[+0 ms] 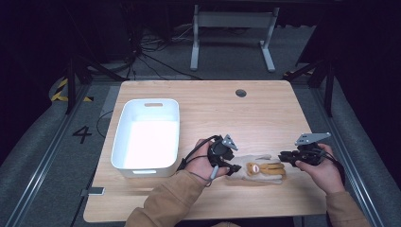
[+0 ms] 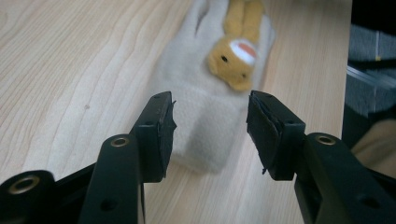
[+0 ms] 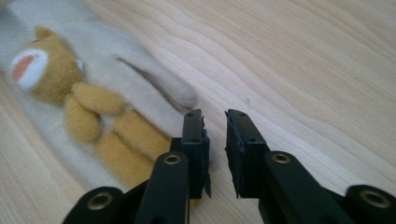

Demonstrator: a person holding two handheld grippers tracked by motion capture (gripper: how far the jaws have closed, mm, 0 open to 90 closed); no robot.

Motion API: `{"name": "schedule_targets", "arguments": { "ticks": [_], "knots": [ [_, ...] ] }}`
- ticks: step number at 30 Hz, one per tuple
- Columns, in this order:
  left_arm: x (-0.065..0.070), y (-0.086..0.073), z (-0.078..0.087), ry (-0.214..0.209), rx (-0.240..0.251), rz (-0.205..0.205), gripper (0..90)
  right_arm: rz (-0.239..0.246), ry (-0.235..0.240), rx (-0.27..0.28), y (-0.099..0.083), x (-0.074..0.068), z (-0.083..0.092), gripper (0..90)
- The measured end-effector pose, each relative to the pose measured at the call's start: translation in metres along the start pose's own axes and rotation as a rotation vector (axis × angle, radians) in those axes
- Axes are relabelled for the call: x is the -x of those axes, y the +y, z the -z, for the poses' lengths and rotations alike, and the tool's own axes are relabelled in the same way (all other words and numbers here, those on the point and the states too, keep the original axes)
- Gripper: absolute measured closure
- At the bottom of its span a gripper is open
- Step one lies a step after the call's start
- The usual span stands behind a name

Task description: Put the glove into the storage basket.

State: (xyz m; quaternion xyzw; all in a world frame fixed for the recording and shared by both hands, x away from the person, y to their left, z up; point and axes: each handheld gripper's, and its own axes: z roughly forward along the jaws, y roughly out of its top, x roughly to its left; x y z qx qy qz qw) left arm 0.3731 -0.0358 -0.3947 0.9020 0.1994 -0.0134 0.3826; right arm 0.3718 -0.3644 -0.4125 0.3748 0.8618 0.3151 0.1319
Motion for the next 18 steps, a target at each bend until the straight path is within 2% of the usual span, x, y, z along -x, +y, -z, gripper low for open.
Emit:
{"name": "schedule_targets", "arguments": {
  "ticks": [2,3,4,5,10,11,12,13,14,15,16,18],
  "knots": [
    [-0.001,0.002,-0.004,-0.012,0.0,-0.005,50.5,-0.02,-0.028,0.027,-0.001,0.005,0.004,68.3],
    [-0.001,0.002,-0.004,-0.012,0.0,-0.005,50.4,-0.048,-0.023,0.033,-0.002,0.007,0.006,63.9],
    [-0.003,0.005,-0.005,-0.013,-0.005,-0.024,50.4,-0.103,0.001,0.038,-0.003,0.009,0.008,61.9],
    [-0.004,0.006,-0.007,-0.023,-0.006,-0.031,50.0,-0.135,0.023,0.05,-0.005,0.012,0.01,60.5],
    [-0.009,0.012,-0.011,-0.02,-0.038,-0.05,48.1,-0.142,0.0,0.057,-0.007,0.016,0.014,52.6],
    [-0.011,0.015,-0.013,-0.029,-0.049,-0.053,47.6,-0.151,0.0,0.063,-0.009,0.018,0.014,47.8],
    [-0.011,0.015,-0.013,-0.029,-0.049,-0.053,47.5,-0.159,0.005,0.06,-0.009,0.019,0.014,48.2],
    [-0.012,0.019,-0.016,-0.034,-0.094,-0.066,48.4,-0.162,0.009,0.037,-0.01,0.02,0.014,52.2],
    [-0.012,0.019,-0.016,-0.034,-0.094,-0.066,50.2,-0.162,0.009,0.037,-0.01,0.02,0.014,52.2],
    [-0.012,0.022,-0.019,-0.031,-0.122,-0.096,49.1,-0.176,0.003,0.018,-0.011,0.022,0.014,49.1],
    [-0.012,0.023,-0.021,-0.029,-0.128,-0.103,48.4,-0.19,0.001,0.019,-0.012,0.023,0.015,44.2],
    [-0.013,0.025,-0.022,-0.03,-0.126,-0.109,48.6,-0.194,0.013,0.016,-0.013,0.024,0.015,40.9]
  ]
}}
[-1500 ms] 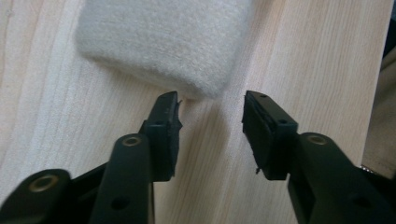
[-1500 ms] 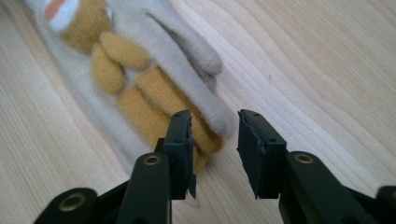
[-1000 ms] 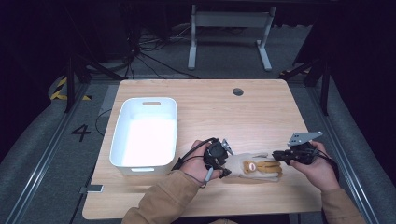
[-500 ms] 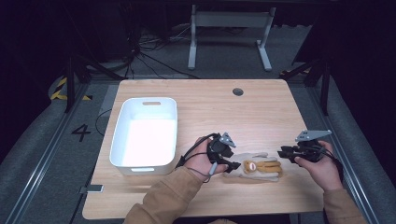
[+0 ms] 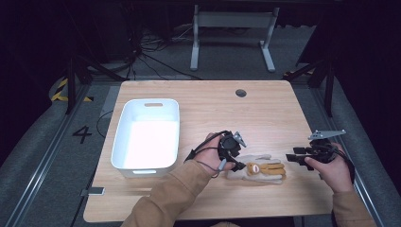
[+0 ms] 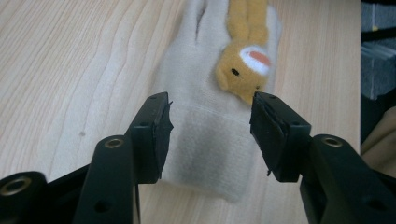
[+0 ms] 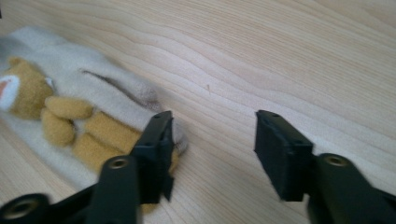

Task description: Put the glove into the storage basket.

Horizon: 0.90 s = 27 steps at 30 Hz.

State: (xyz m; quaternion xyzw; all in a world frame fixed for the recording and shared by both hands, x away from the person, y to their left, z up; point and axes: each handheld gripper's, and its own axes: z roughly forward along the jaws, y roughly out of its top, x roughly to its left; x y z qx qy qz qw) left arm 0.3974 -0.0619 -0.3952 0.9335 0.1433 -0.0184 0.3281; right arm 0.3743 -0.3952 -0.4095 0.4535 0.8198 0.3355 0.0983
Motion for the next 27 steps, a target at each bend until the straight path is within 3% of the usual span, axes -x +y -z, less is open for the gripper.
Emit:
{"name": "schedule_targets", "arguments": {
  "ticks": [4,7,8,13,15,20,22,24,27],
  "knots": [
    [-0.002,0.004,-0.005,-0.016,0.009,0.001,43.7,0.017,-0.007,-0.002,-0.001,0.002,0.001,35.4],
    [-0.001,0.006,-0.013,-0.065,-0.003,-0.056,38.0,0.023,-0.01,-0.034,-0.002,0.004,0.0,34.8],
    [-0.001,0.006,-0.015,-0.076,-0.004,-0.049,38.0,0.014,-0.004,-0.039,-0.003,0.006,0.0,34.2],
    [-0.001,0.007,-0.022,-0.074,-0.018,-0.061,37.1,0.002,0.008,-0.058,-0.006,0.01,-0.004,33.1],
    [-0.001,0.006,-0.027,-0.06,-0.051,-0.073,35.7,0.002,0.029,-0.041,-0.006,0.011,-0.003,36.1],
    [-0.001,0.005,-0.034,-0.063,-0.063,-0.076,32.6,0.012,0.043,-0.01,-0.005,0.01,0.0,36.6],
    [0.0,0.005,-0.037,-0.05,-0.073,-0.091,29.8,0.009,0.044,0.001,-0.005,0.009,0.0,36.6],
    [0.001,0.006,-0.04,-0.036,-0.073,-0.146,27.3,0.015,0.051,-0.002,-0.005,0.009,-0.001,36.5],
    [0.002,0.007,-0.042,-0.031,-0.069,-0.149,26.2,0.015,0.059,-0.003,-0.005,0.009,-0.002,36.5]
  ]
}}
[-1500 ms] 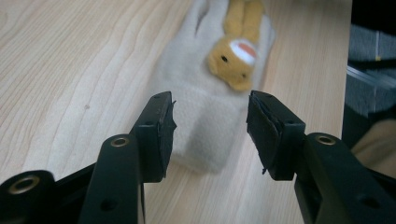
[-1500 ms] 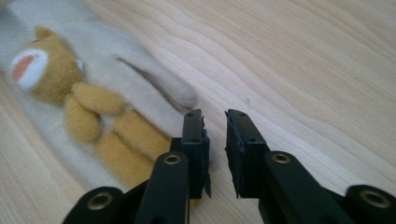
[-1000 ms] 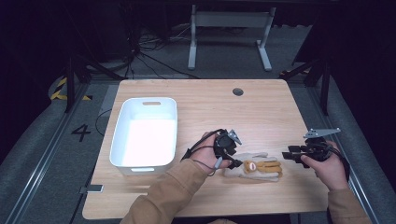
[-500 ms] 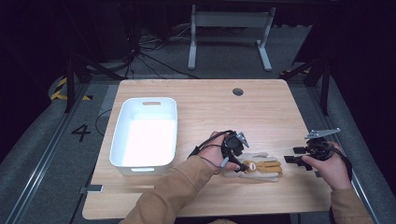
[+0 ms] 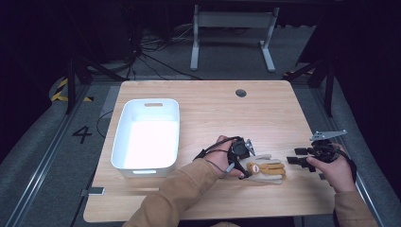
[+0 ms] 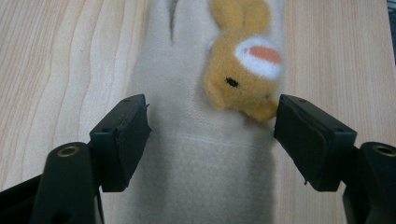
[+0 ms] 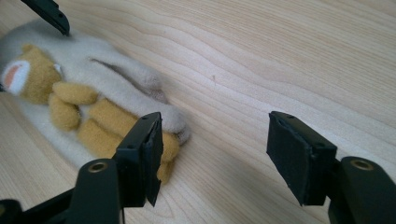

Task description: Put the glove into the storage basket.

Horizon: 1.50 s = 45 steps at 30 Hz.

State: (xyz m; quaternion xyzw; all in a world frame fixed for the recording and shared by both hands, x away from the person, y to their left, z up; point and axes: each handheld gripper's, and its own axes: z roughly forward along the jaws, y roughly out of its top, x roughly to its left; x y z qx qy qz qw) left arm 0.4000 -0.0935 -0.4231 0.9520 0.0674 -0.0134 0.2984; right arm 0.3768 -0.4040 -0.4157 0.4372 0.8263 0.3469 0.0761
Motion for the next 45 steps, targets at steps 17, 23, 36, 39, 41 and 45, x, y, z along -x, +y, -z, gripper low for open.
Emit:
{"name": "schedule_targets", "arguments": {
  "ticks": [17,23,36,39,41,45],
  "knots": [
    [0.0,0.002,-0.019,-0.013,-0.024,-0.023,23.4,-0.01,0.028,0.006,-0.001,0.001,0.0,35.6],
    [0.003,0.003,-0.026,0.006,-0.041,-0.065,20.0,-0.01,0.028,0.003,-0.001,0.001,-0.001,35.6],
    [0.0,-0.002,-0.037,0.033,-0.034,-0.063,9.9,-0.028,0.032,0.047,-0.002,0.003,0.0,35.2],
    [0.001,-0.001,-0.037,0.034,-0.042,-0.058,11.0,-0.023,0.026,0.041,-0.003,0.004,0.0,34.9],
    [0.003,0.001,-0.035,0.031,-0.061,-0.056,14.6,-0.021,0.028,0.038,-0.003,0.004,-0.001,34.9],
    [0.003,0.004,-0.034,0.036,-0.087,-0.067,19.3,-0.017,0.023,0.032,-0.003,0.004,-0.001,35.0]
  ]
}}
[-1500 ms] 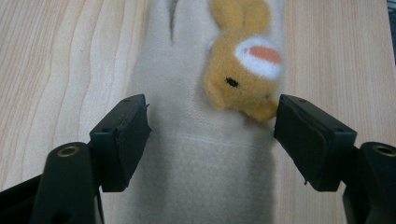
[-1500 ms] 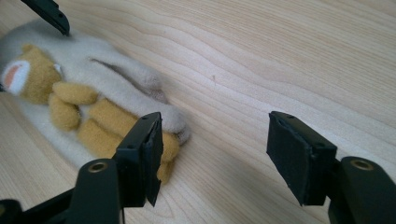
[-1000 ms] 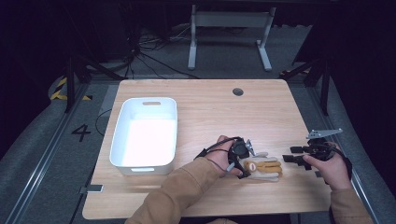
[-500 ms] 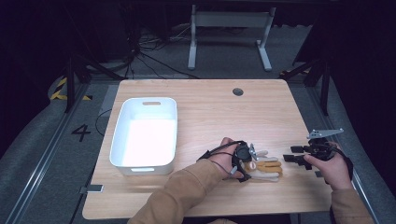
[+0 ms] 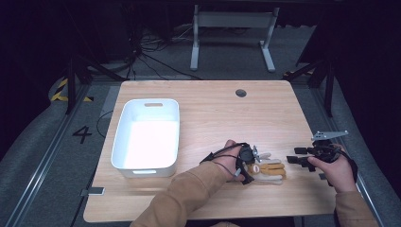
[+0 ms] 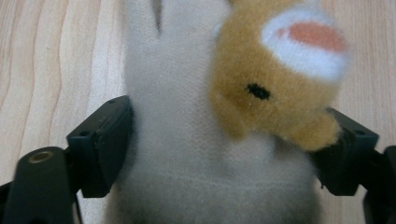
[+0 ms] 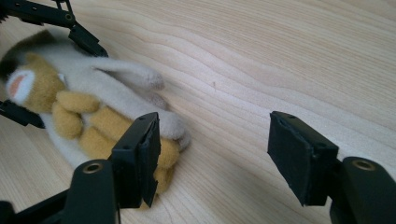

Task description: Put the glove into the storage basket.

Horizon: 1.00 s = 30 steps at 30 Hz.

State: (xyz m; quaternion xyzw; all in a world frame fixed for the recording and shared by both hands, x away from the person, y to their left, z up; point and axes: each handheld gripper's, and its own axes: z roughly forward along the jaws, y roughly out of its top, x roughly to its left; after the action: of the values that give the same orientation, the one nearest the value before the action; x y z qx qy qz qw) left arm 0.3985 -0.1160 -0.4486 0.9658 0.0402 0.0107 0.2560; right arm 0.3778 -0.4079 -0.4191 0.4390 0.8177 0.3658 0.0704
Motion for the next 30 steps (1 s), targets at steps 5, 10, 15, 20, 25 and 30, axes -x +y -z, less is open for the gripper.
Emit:
{"name": "schedule_targets", "arguments": {
  "ticks": [5,10,15,20,25,30],
  "knots": [
    [0.003,0.0,0.001,0.002,-0.006,0.015,21.1,-0.003,-0.005,-0.006,-0.001,0.0,0.0,35.1],
    [0.003,-0.003,0.001,0.002,0.022,0.021,21.5,0.003,-0.007,-0.003,-0.001,0.0,0.0,35.1],
    [0.002,-0.005,0.003,0.006,0.04,0.032,32.1,0.009,-0.012,-0.005,-0.001,0.0,-0.001,35.1],
    [0.002,-0.009,0.004,0.012,0.08,0.041,45.1,0.009,-0.015,-0.002,-0.001,0.0,-0.001,35.0],
    [0.003,-0.012,0.005,0.024,0.102,0.06,53.6,0.013,-0.013,-0.004,-0.001,-0.001,-0.002,35.0],
    [0.007,-0.009,0.007,0.032,0.074,0.054,69.2,0.012,-0.013,0.0,-0.001,-0.001,-0.002,35.0]
  ]
}}
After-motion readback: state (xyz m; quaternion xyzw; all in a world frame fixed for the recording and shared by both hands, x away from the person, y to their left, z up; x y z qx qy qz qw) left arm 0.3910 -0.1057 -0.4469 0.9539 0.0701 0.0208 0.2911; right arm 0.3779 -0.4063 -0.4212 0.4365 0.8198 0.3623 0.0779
